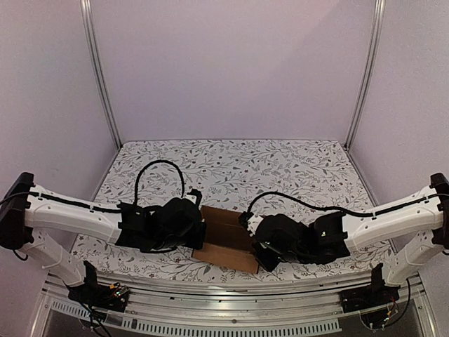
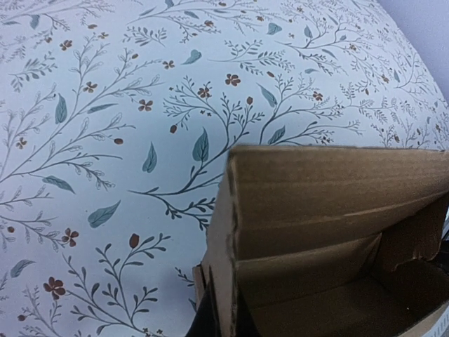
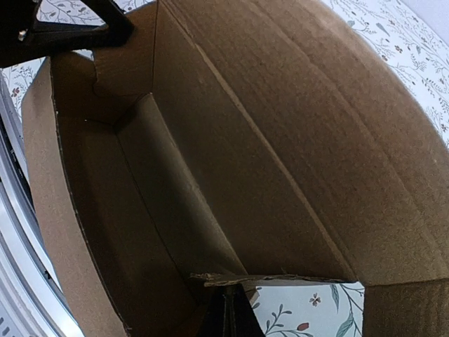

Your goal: Fold the paper box

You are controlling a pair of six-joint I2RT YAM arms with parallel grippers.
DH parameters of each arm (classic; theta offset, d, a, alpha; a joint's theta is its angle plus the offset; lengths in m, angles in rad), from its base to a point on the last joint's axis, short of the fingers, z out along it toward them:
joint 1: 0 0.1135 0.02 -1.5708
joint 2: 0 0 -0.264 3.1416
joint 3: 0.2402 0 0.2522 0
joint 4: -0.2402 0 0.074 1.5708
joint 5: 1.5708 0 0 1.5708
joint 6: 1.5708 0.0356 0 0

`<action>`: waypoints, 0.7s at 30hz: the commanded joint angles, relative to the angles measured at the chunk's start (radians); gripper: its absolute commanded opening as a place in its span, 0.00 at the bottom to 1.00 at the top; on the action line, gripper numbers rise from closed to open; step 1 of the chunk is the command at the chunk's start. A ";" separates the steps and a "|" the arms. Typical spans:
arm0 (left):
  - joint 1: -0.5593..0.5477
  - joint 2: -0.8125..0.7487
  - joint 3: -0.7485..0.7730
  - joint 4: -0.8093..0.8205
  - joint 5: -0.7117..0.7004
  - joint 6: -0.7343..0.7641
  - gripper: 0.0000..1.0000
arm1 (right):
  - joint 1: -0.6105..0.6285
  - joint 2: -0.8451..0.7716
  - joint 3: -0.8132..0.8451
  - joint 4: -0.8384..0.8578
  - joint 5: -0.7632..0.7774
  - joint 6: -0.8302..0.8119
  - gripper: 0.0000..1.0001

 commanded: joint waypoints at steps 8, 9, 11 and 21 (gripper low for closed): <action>-0.032 0.001 0.005 -0.032 -0.013 -0.002 0.00 | 0.000 -0.073 0.023 0.023 -0.045 -0.047 0.00; -0.031 0.001 0.005 -0.032 -0.015 -0.003 0.00 | 0.002 -0.091 0.022 0.023 -0.061 -0.050 0.00; -0.031 0.001 0.006 -0.031 -0.018 -0.003 0.00 | 0.006 -0.117 0.021 0.022 -0.088 -0.058 0.00; -0.032 0.007 0.008 -0.035 -0.027 -0.012 0.00 | 0.033 -0.158 -0.019 0.045 -0.213 -0.072 0.00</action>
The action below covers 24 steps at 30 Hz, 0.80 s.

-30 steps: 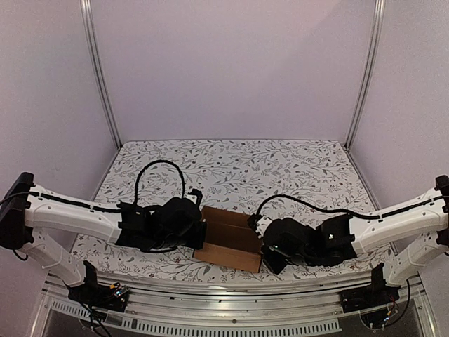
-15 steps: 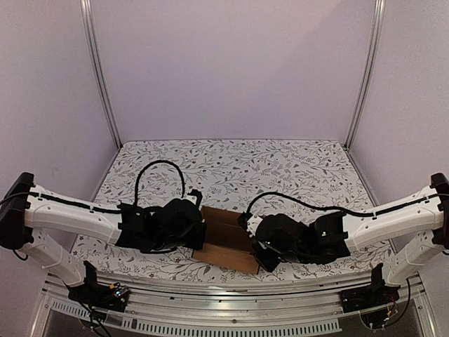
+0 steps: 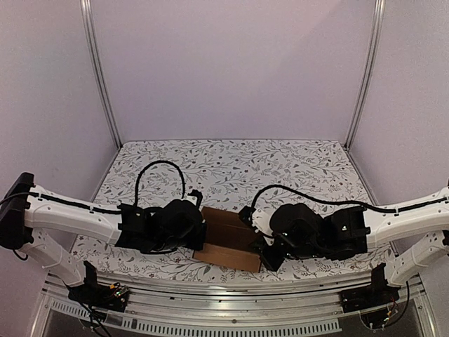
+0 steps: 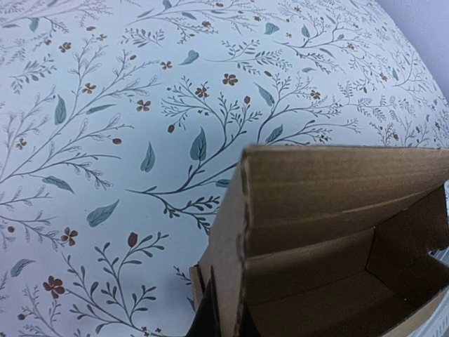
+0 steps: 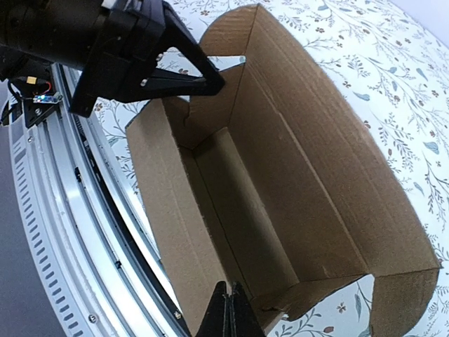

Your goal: Fold the paper box

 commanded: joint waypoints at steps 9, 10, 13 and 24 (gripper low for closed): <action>-0.018 0.017 0.025 -0.048 -0.024 -0.016 0.00 | 0.041 0.050 -0.037 0.082 -0.248 -0.023 0.00; -0.018 0.020 0.029 -0.052 -0.025 -0.015 0.00 | 0.043 0.058 -0.036 0.086 -0.259 -0.023 0.00; -0.018 0.025 0.035 -0.059 -0.029 -0.016 0.00 | 0.044 0.089 -0.028 0.087 -0.262 -0.024 0.00; -0.020 0.021 0.044 -0.065 -0.050 -0.015 0.00 | 0.043 0.123 0.009 0.094 -0.088 -0.003 0.00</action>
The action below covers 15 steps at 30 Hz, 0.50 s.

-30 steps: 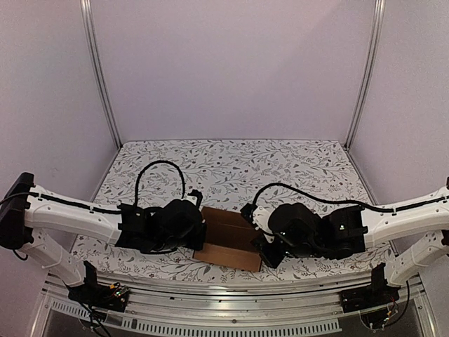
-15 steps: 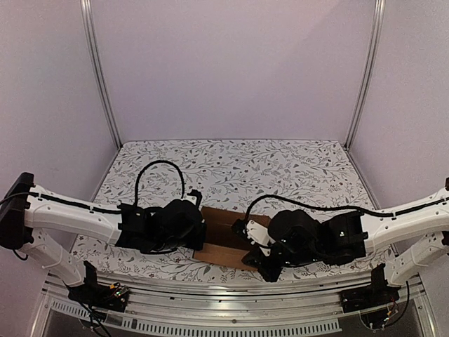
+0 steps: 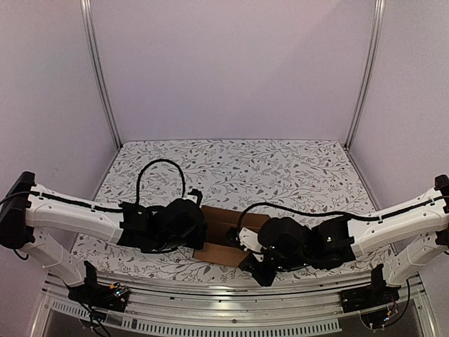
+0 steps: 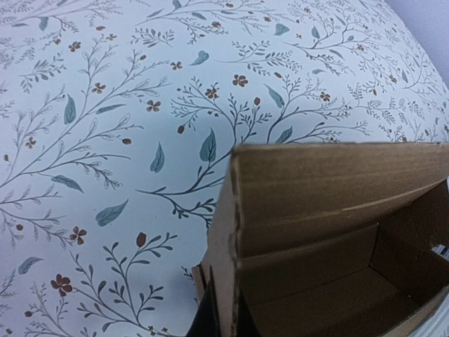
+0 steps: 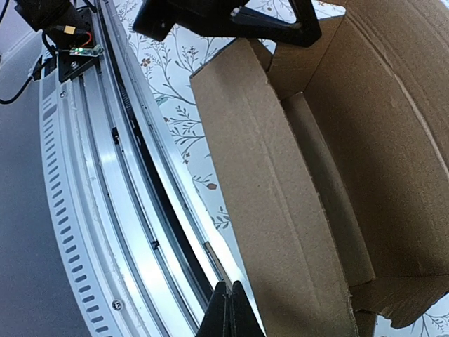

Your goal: Fold the paper box

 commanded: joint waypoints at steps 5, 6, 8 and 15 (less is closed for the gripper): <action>-0.044 0.000 0.008 -0.008 -0.090 -0.007 0.00 | 0.005 0.011 0.058 0.023 0.221 0.012 0.00; -0.052 0.000 0.008 -0.007 -0.108 -0.007 0.00 | 0.005 0.001 0.066 0.023 0.242 0.003 0.00; -0.060 0.005 0.010 -0.003 -0.133 -0.007 0.00 | 0.004 -0.024 0.082 0.018 0.306 -0.020 0.00; -0.094 0.038 -0.023 0.055 -0.204 -0.029 0.00 | -0.045 -0.090 0.157 -0.001 0.441 -0.084 0.00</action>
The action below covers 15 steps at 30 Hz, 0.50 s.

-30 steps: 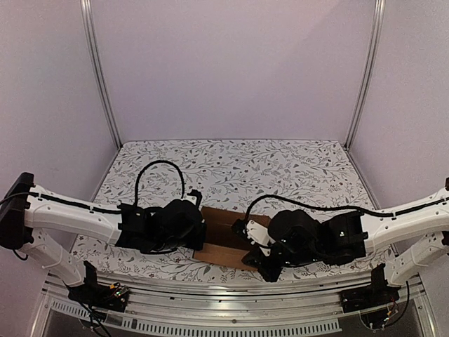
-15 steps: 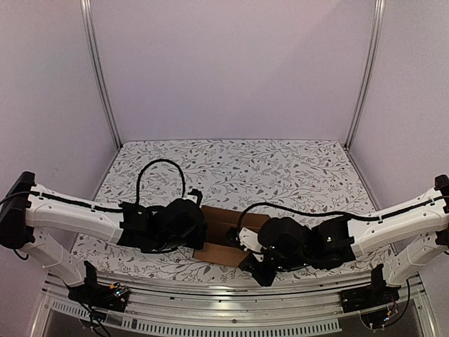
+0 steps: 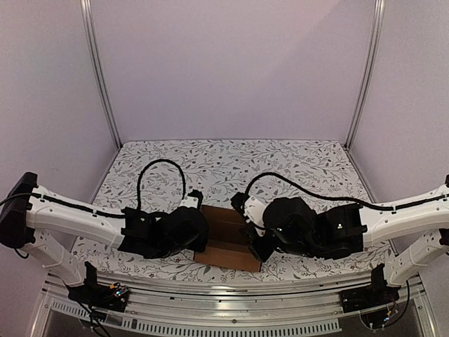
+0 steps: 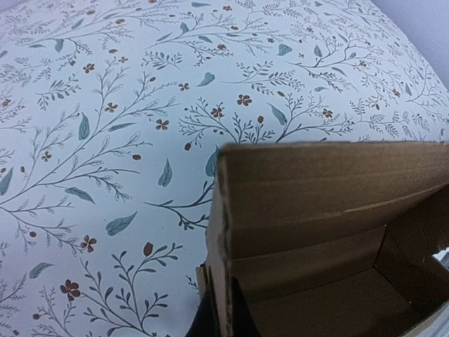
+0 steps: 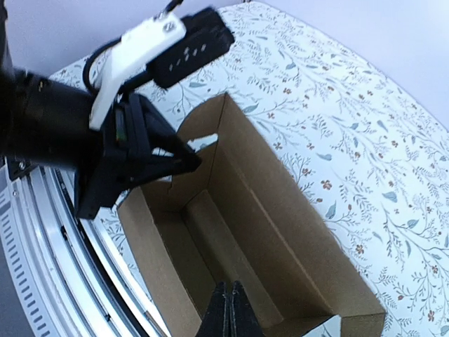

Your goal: Fold the paper box

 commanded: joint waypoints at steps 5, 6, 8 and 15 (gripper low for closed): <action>-0.085 0.043 -0.058 0.073 -0.153 -0.038 0.00 | -0.077 -0.011 0.122 -0.013 0.148 -0.058 0.00; -0.094 0.046 -0.066 0.077 -0.166 -0.045 0.00 | -0.084 -0.002 0.132 -0.013 0.157 -0.058 0.00; -0.112 0.051 -0.080 0.087 -0.188 -0.055 0.00 | -0.103 0.035 0.151 -0.014 0.152 -0.059 0.00; -0.170 0.060 -0.097 0.081 -0.261 -0.084 0.00 | -0.157 0.152 0.220 -0.037 0.081 -0.036 0.00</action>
